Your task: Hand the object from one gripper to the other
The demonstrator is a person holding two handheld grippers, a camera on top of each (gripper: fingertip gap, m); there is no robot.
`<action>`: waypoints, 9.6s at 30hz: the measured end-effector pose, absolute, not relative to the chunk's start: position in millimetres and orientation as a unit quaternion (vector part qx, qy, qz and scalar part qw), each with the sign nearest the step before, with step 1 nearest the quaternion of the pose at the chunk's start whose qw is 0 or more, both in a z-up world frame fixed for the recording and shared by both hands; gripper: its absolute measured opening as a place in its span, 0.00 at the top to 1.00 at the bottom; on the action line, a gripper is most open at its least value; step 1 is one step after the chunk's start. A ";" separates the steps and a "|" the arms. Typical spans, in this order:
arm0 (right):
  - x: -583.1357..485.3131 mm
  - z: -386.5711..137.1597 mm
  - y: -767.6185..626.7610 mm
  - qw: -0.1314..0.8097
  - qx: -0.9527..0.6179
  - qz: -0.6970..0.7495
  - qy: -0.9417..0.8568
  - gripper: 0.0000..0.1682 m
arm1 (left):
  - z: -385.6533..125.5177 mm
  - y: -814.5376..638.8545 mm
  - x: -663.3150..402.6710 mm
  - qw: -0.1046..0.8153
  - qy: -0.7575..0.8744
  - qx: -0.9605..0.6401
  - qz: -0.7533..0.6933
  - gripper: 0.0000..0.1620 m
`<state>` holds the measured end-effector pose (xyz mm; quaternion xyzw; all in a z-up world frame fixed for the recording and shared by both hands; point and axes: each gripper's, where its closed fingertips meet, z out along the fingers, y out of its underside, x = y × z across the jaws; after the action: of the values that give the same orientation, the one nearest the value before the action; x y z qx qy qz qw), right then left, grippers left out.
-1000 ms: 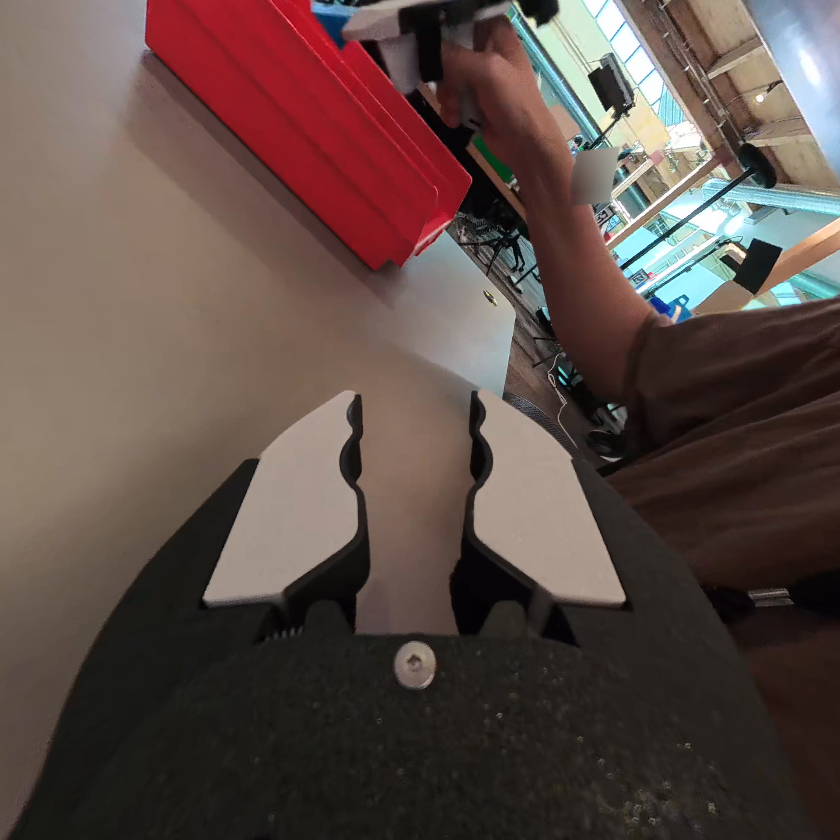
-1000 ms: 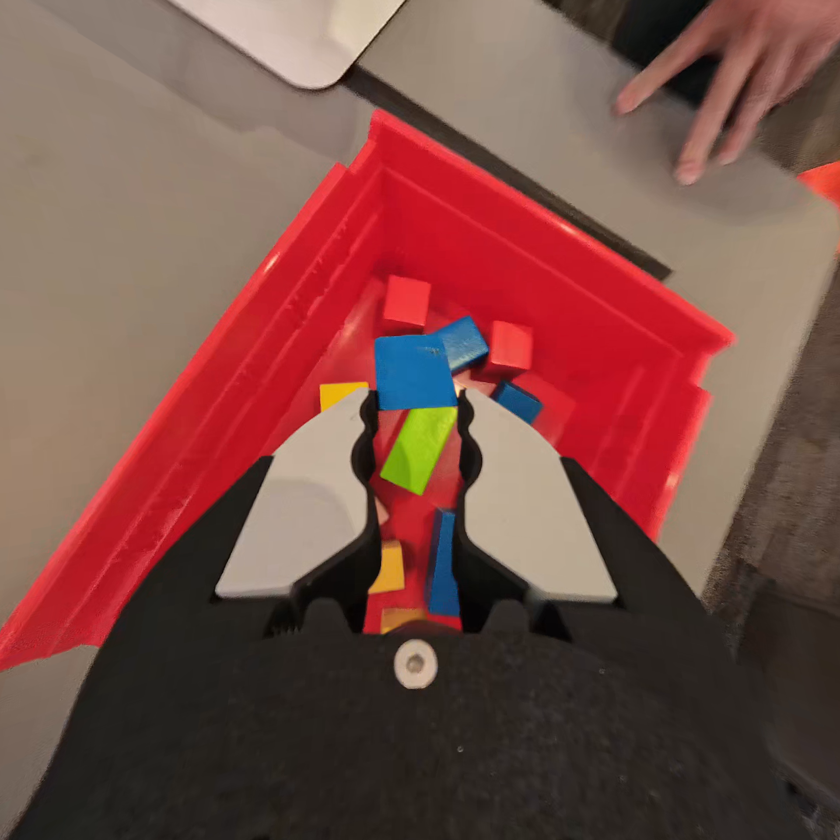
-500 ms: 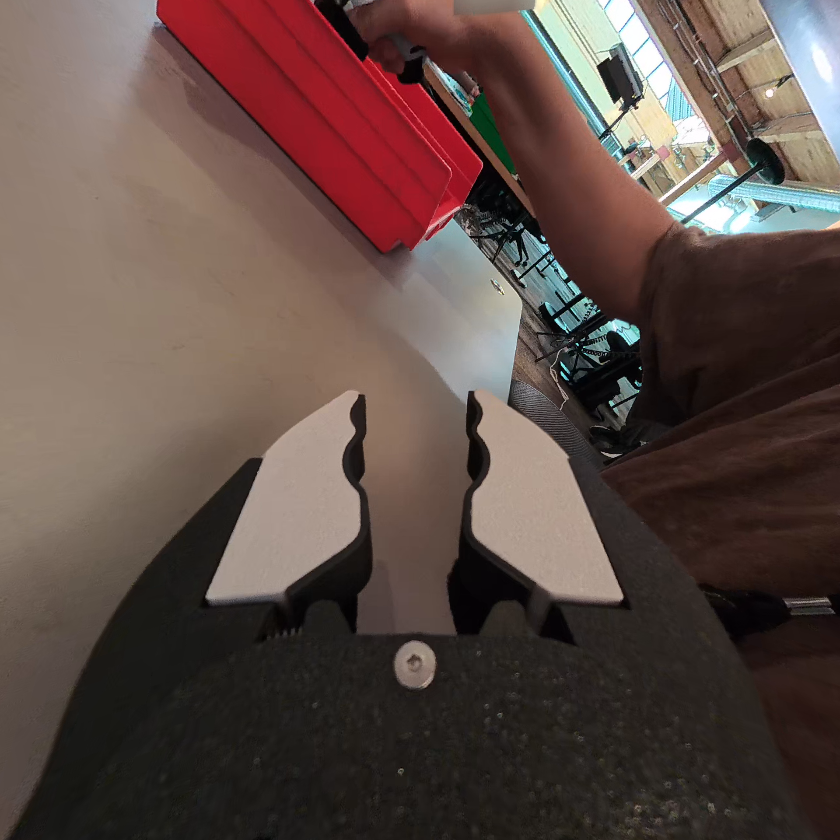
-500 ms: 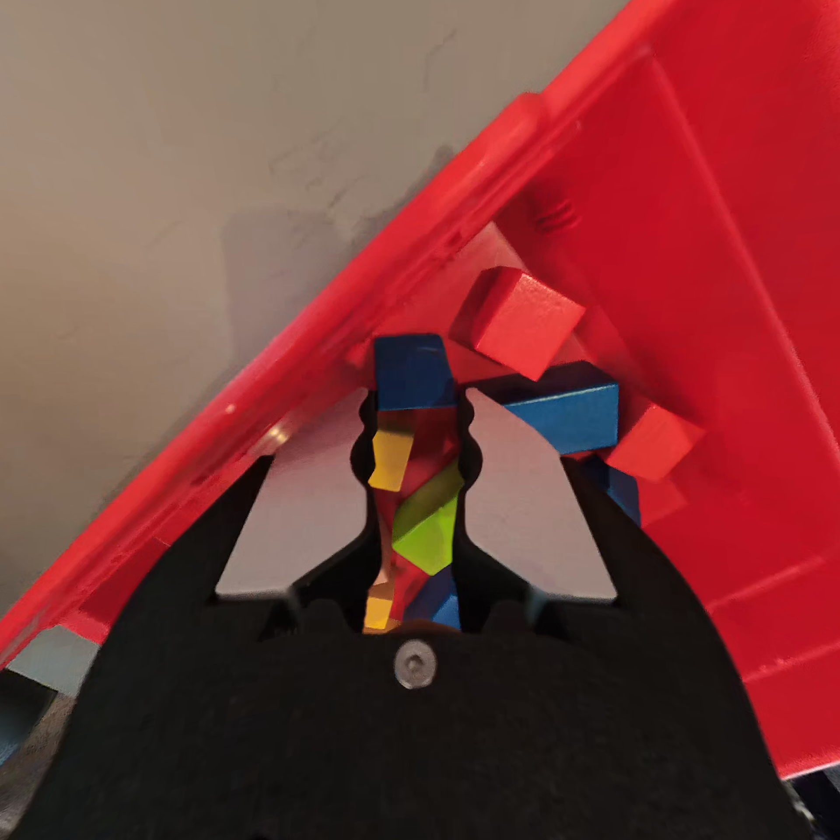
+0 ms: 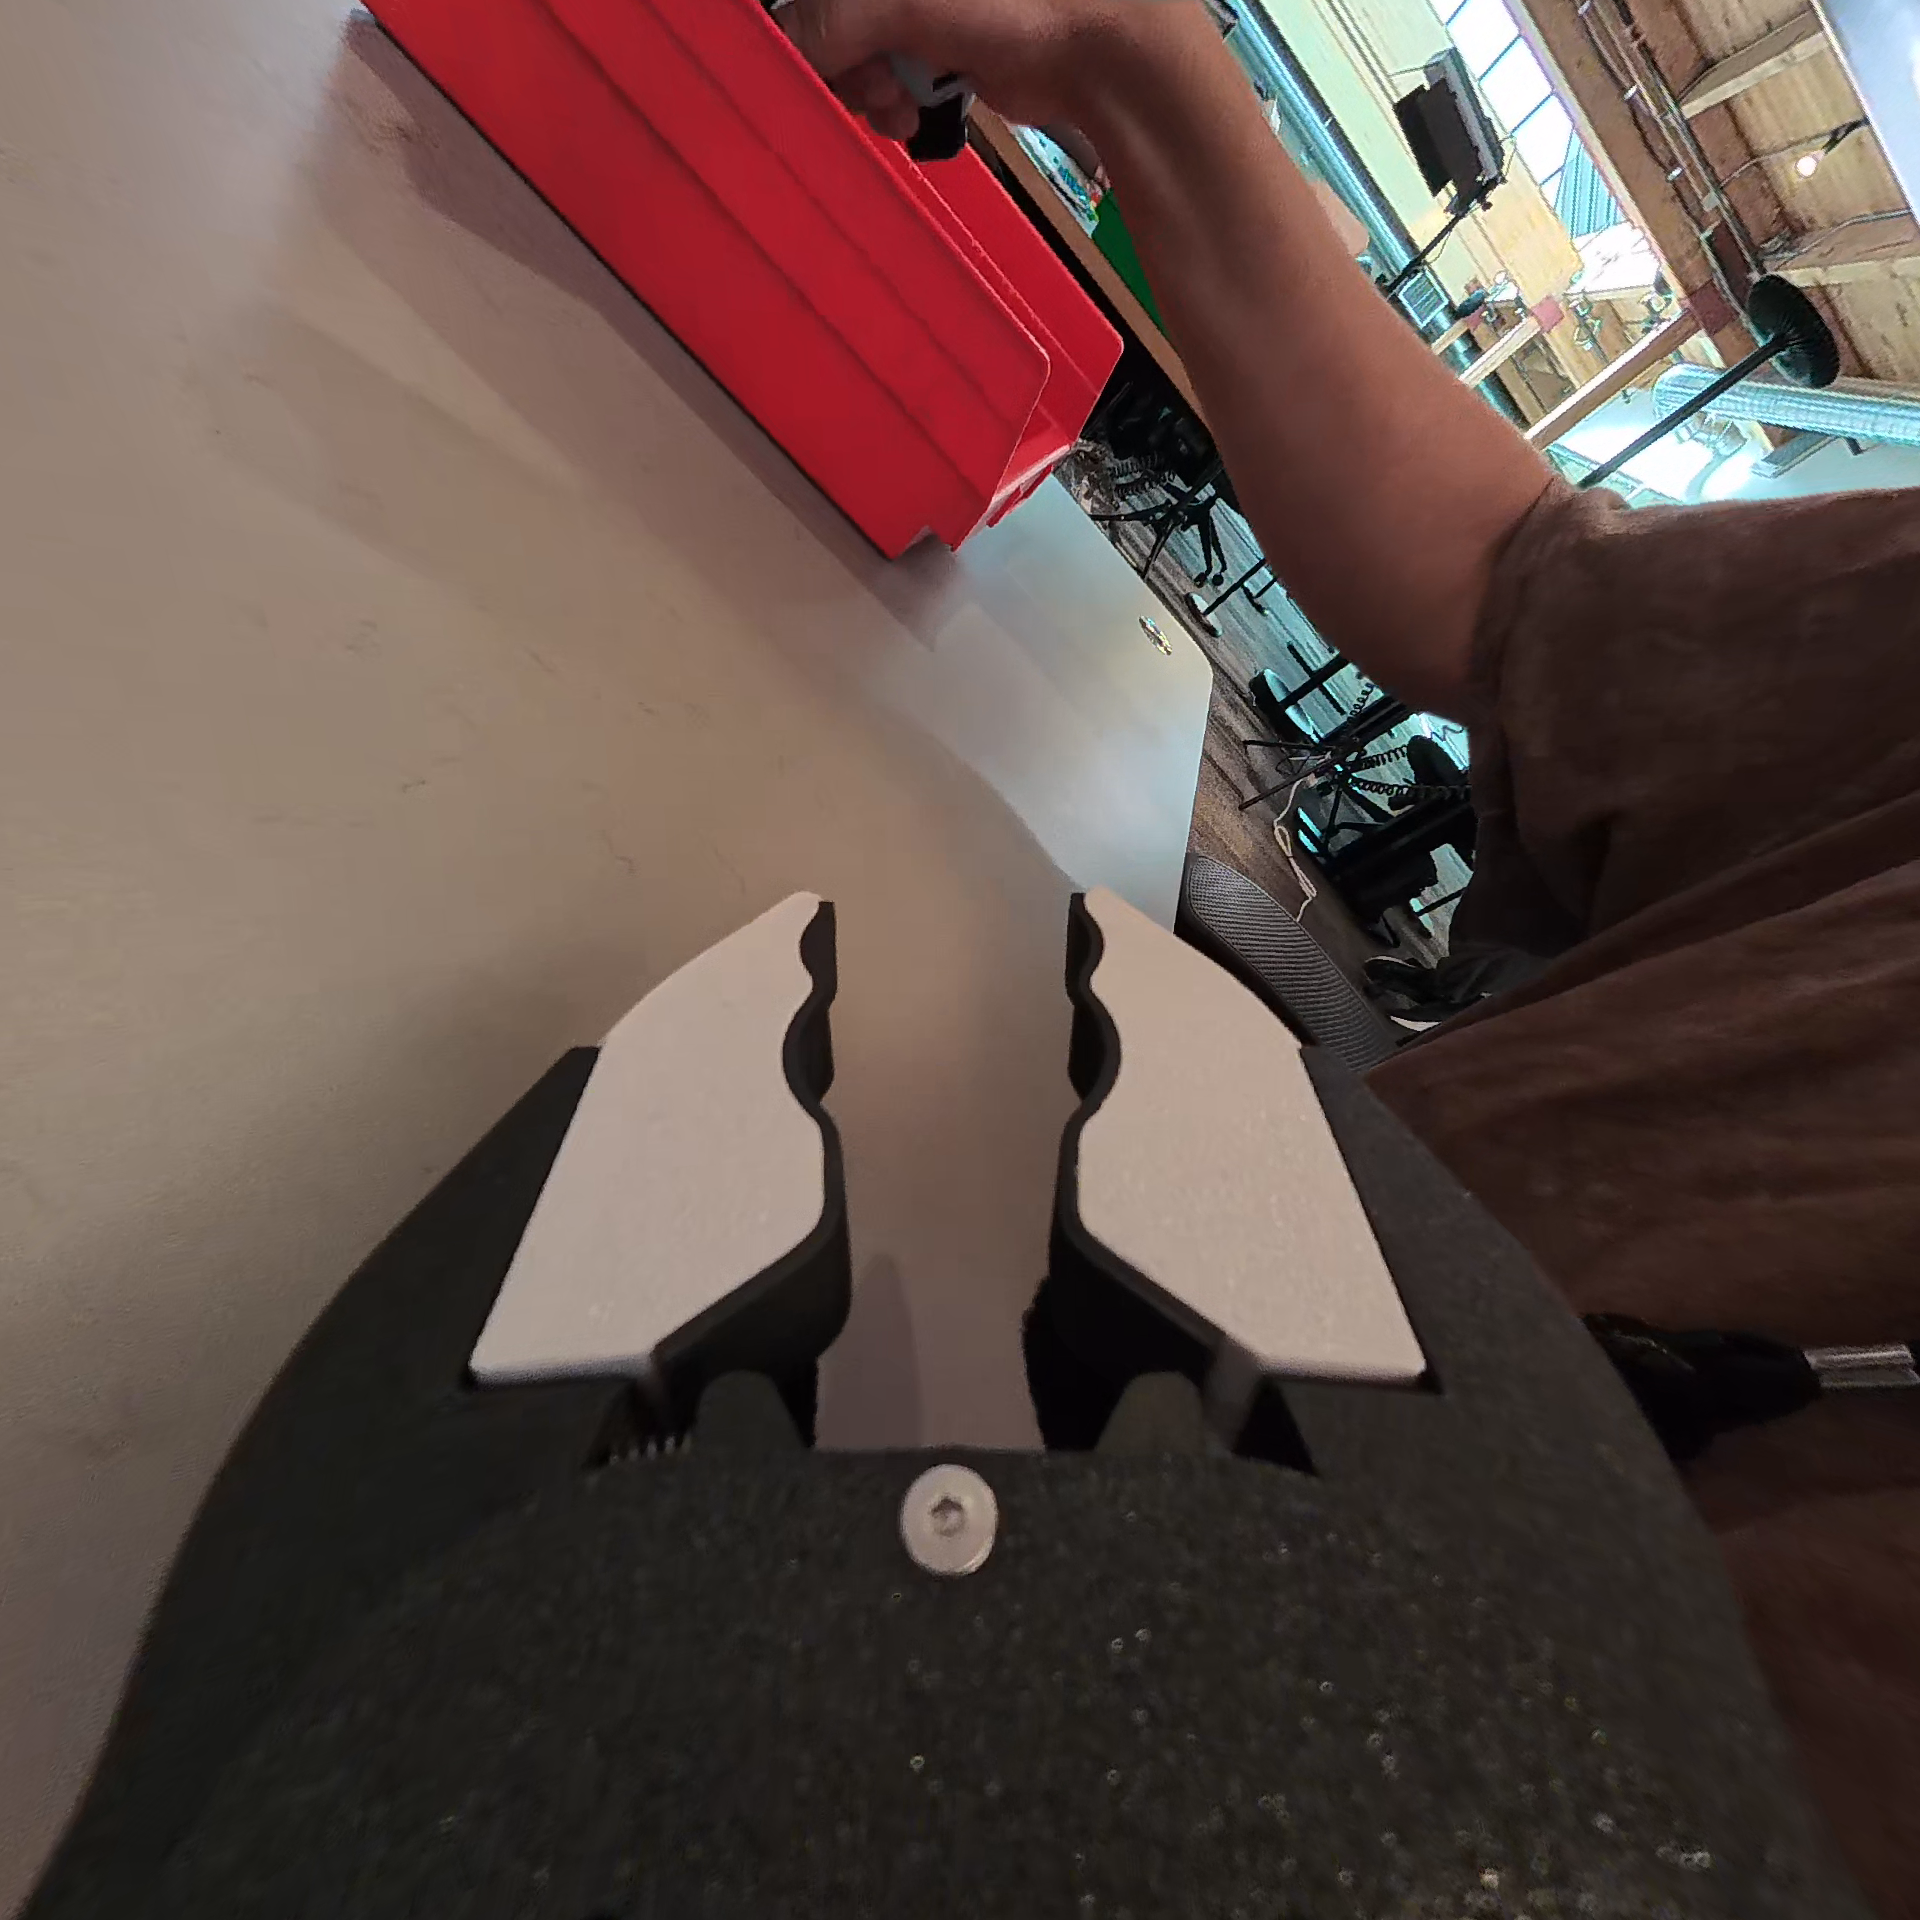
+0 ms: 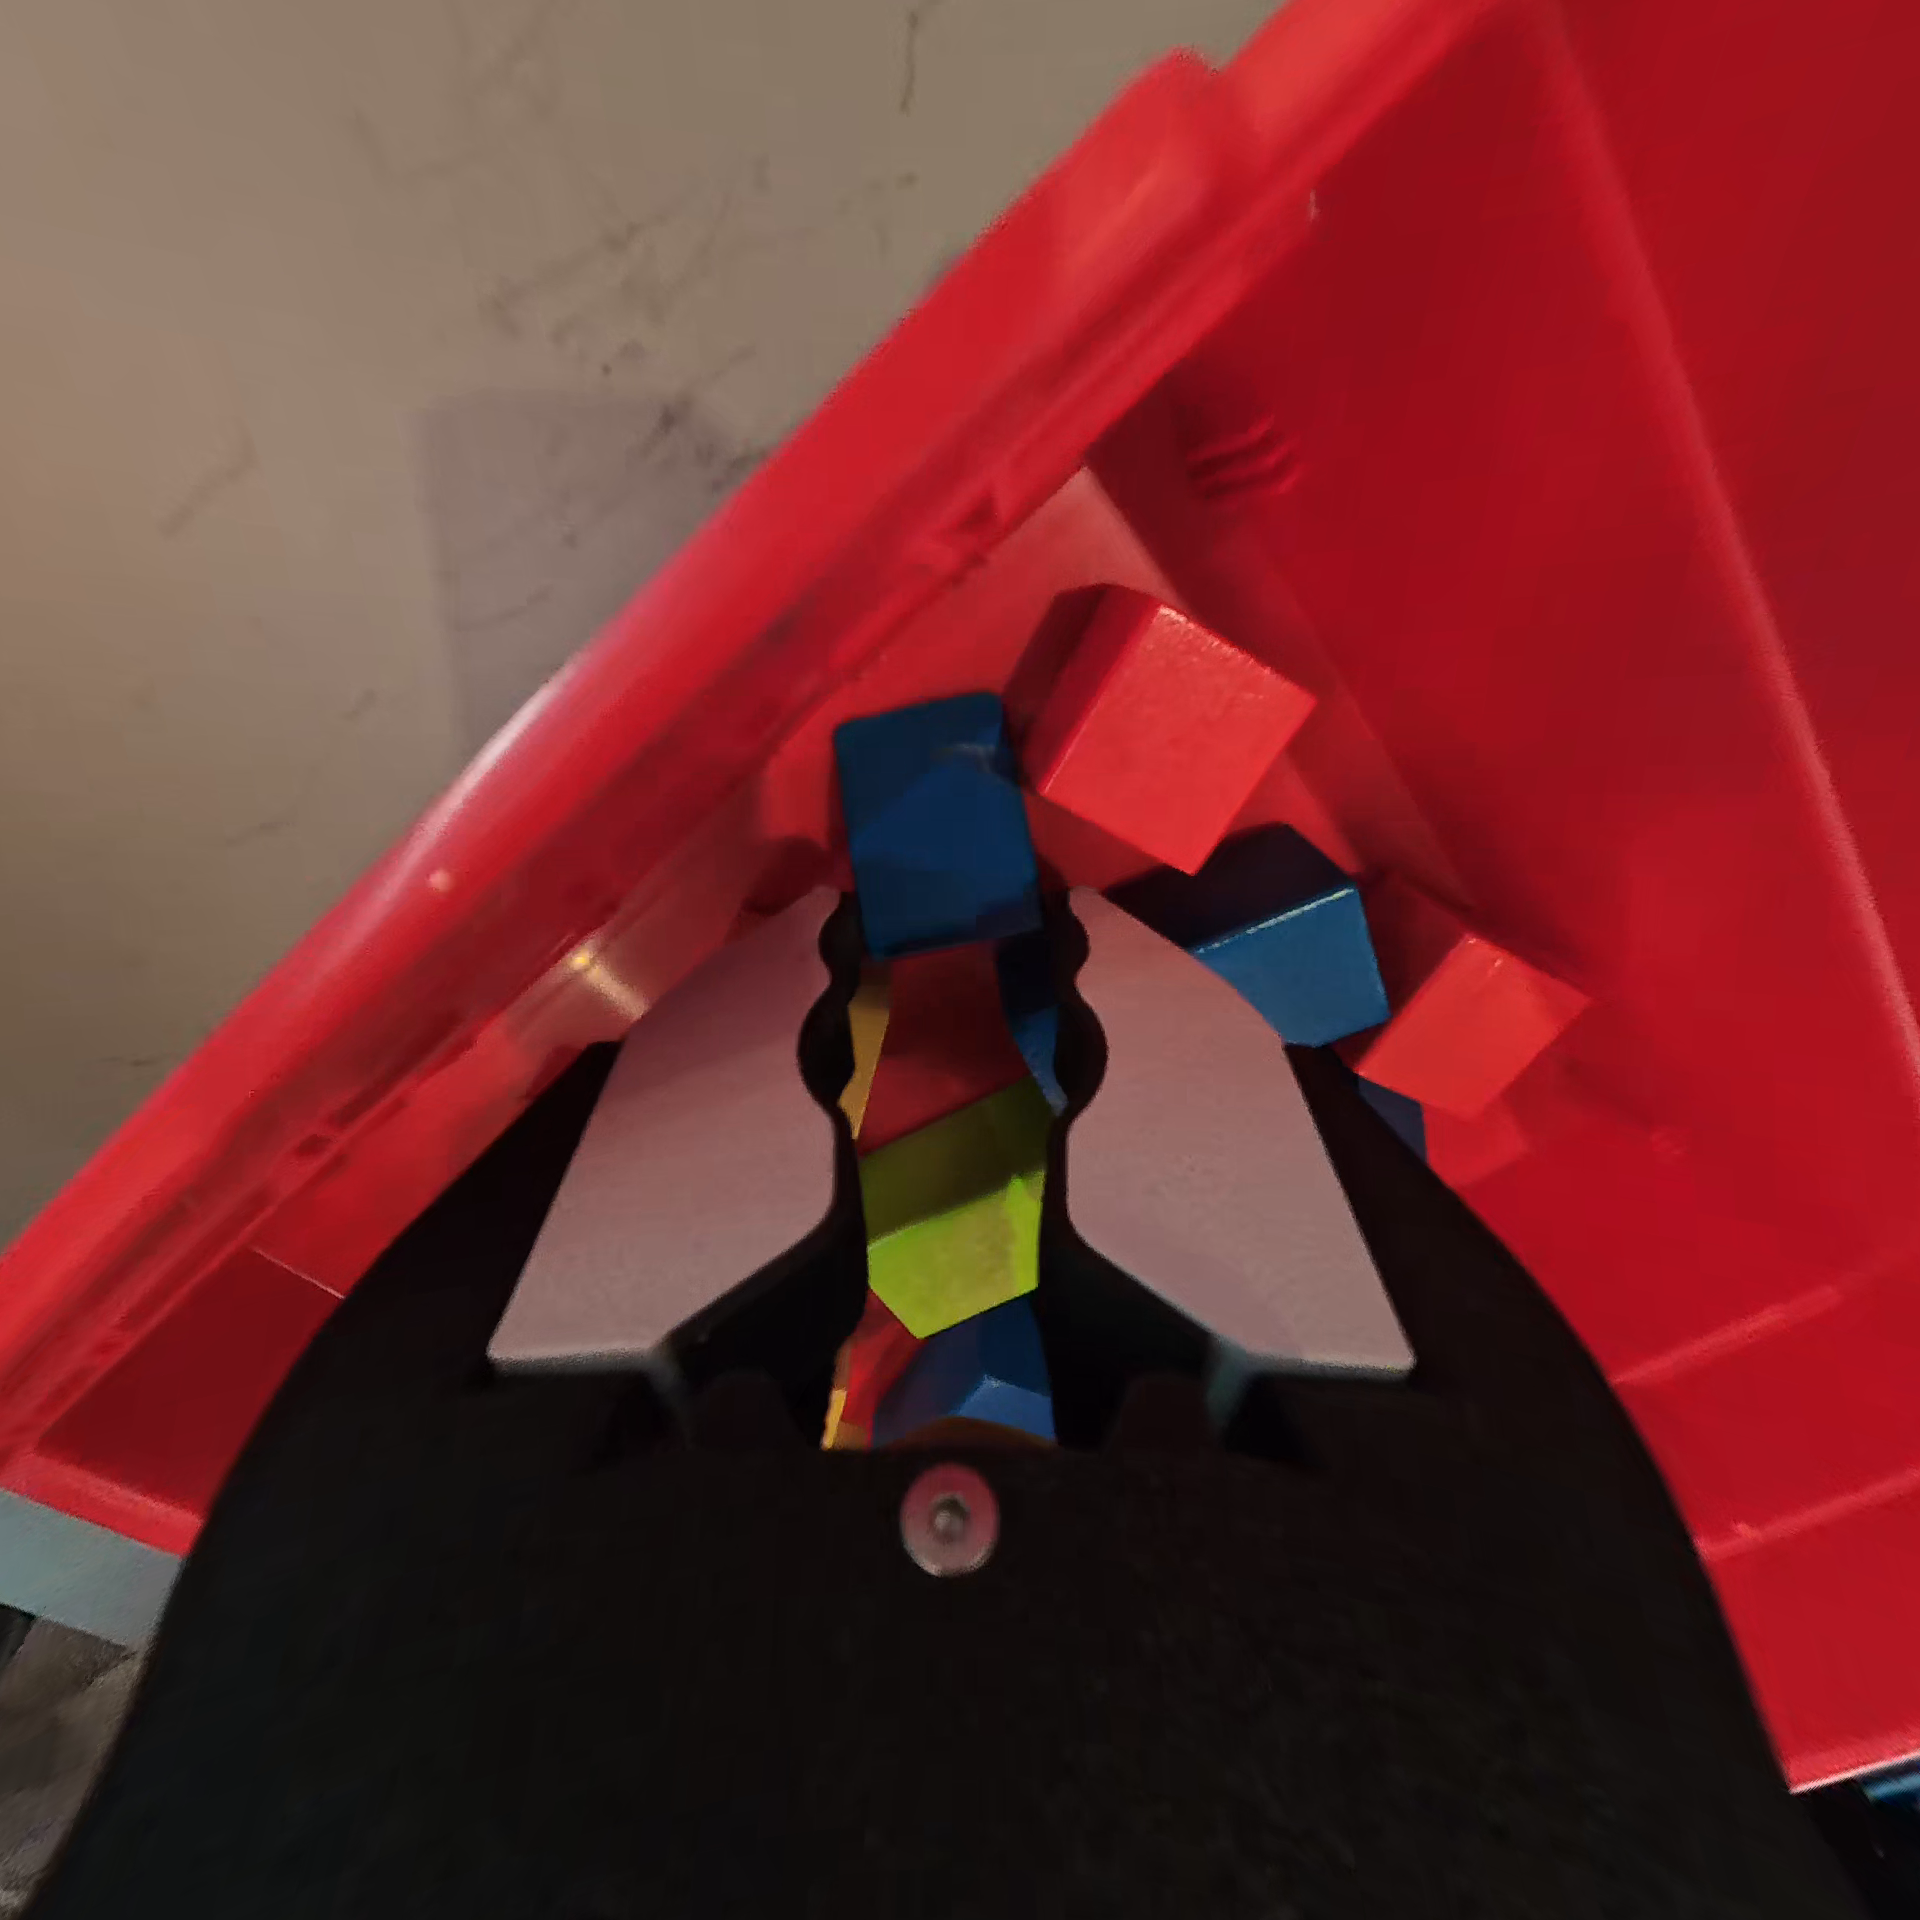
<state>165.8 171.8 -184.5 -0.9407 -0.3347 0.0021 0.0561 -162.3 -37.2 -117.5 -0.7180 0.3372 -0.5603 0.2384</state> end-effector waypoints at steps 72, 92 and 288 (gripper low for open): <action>115.9 -118.4 -40.0 0.606 -0.792 0.077 -0.009 0.71 | -193.9 128.4 -429.4 -0.136 0.103 -0.985 0.013 0.68; 114.0 -119.8 -40.3 0.601 -0.796 0.073 -0.010 0.70 | -183.5 130.2 -428.6 -0.136 0.101 -0.973 -0.159 0.68; 210.6 -92.0 -53.7 0.629 -0.768 -0.109 0.054 0.59 | -85.7 -9.4 -252.5 0.513 0.287 -0.751 -0.302 0.60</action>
<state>210.6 -53.7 -92.0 -0.7677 0.0539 -0.1088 0.6292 -252.5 -9.4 -85.7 -0.7506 0.2873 -0.3016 0.5130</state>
